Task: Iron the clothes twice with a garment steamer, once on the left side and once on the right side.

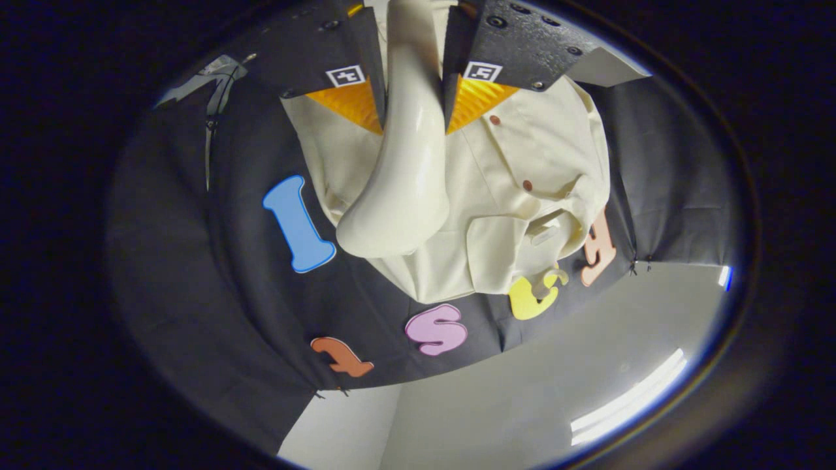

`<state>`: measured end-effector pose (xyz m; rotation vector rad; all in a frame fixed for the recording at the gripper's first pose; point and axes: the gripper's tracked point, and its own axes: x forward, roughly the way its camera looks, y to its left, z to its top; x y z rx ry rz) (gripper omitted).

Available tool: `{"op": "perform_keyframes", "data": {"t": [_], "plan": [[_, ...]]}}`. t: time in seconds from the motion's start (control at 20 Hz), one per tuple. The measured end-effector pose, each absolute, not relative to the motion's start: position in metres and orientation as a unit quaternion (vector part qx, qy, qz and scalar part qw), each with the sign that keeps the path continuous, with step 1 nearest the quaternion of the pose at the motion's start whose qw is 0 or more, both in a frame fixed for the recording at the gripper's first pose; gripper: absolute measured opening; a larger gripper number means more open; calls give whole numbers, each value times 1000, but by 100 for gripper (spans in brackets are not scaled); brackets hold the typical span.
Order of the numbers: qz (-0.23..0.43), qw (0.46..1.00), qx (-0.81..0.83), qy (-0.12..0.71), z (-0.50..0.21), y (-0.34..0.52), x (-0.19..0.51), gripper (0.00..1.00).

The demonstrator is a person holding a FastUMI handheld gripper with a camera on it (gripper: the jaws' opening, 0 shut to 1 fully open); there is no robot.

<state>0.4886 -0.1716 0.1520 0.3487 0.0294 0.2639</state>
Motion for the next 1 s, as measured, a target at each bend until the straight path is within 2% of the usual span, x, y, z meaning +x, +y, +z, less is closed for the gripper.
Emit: {"op": "perform_keyframes", "data": {"t": [1.0], "plan": [[207,955,170,125,4,-161,458,41]]}}
